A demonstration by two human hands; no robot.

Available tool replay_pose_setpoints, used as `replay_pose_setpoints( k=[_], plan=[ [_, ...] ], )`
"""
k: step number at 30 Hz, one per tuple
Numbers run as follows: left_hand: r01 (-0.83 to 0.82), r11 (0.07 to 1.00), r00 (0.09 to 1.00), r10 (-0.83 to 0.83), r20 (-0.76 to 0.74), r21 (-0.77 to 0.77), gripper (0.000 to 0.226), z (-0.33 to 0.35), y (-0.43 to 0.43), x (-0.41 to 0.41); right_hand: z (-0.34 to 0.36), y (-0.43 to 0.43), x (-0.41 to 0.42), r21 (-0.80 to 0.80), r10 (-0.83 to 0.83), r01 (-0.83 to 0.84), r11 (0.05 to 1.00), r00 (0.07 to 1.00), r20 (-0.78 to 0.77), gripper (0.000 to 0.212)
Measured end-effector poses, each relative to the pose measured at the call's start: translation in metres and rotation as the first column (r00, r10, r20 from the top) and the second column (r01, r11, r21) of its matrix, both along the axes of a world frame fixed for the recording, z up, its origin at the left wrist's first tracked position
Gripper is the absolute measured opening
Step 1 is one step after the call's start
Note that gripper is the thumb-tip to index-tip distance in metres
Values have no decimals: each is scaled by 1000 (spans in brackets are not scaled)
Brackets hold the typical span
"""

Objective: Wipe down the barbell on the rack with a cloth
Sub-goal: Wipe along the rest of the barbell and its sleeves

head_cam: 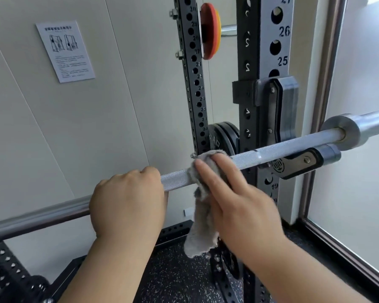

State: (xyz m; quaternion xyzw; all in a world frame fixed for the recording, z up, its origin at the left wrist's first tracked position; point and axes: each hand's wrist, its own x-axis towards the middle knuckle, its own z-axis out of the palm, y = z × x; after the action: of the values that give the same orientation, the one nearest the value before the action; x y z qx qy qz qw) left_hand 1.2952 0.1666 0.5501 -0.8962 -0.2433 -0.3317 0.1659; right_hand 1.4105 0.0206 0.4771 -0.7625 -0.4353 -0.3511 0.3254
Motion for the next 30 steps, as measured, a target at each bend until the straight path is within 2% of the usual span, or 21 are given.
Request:
replay_pose_setpoints(
  k=[2,5,8,10,13,15,18,21,23,27,30],
  plan=[
    [-2,1000,1000,2,18,-4,56,1,1,1,2,-11,11,74,-60,62,995,998,-27,49],
    [-28,1000,999,28,32,11,55,-1,-2,1,-1,4,-5,147,-70,88,985,989,-127,49],
    [-20,998,996,14,92,58,41,-14,-6,-1,-7,18,-24,84,31,-27,996,998,-52,60],
    [14,992,987,-35,160,129,36,-31,-3,-7,-4,4,-12,33,28,-28,999,1000,7,57],
    [71,977,974,-111,197,200,58,-48,0,-14,-3,-23,8,70,-95,97,993,995,-32,49],
    [72,980,977,-107,184,188,61,-48,-7,-8,-5,-22,7,112,-133,142,984,988,-83,50],
    [18,984,988,-45,149,177,44,-41,-21,12,-7,-5,-8,94,-95,104,990,991,-90,61],
    [6,977,979,-49,198,215,23,-39,-15,24,-3,-12,-1,11,-79,79,997,997,-9,55],
    [16,966,969,-79,234,257,15,-41,-9,24,-4,-23,9,-4,-127,127,992,992,13,54],
    [-16,971,964,-48,261,240,14,-41,-12,27,-8,-7,2,123,-153,166,979,983,-102,58],
    [-18,973,971,-37,234,229,18,-39,-13,26,-10,10,-17,81,-41,47,996,996,-73,64]
  ],
)
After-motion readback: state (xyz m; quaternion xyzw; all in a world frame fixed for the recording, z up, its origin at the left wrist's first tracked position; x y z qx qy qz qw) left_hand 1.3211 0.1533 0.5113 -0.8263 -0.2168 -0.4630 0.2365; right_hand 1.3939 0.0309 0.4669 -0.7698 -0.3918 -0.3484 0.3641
